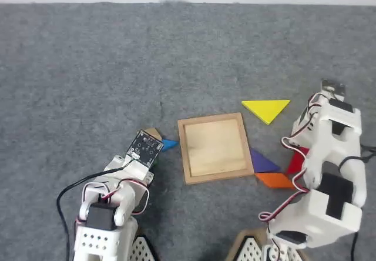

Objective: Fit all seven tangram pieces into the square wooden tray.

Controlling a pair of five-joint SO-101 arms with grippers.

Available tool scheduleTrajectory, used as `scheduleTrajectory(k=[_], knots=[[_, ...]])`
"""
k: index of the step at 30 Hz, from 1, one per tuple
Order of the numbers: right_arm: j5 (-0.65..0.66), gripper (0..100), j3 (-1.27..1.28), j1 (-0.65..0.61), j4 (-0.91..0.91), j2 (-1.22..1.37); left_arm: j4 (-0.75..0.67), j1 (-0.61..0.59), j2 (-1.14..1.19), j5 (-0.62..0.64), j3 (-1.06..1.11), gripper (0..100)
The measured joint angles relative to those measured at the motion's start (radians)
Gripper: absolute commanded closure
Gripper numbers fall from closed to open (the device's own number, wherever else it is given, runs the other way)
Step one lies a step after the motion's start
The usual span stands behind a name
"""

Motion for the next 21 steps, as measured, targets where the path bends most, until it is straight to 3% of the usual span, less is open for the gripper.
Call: scheduleTrajectory(k=[9, 21], knots=[[-0.026, 66.6, -0.002, 0.017, -0.005, 0.074, 0.000, 0.000, 0.000, 0.000, 0.000, 90], [0.002, 66.6, -0.002, 0.015, 0.040, 0.089, 0.000, 0.000, 0.000, 0.000, 0.000, 90]])
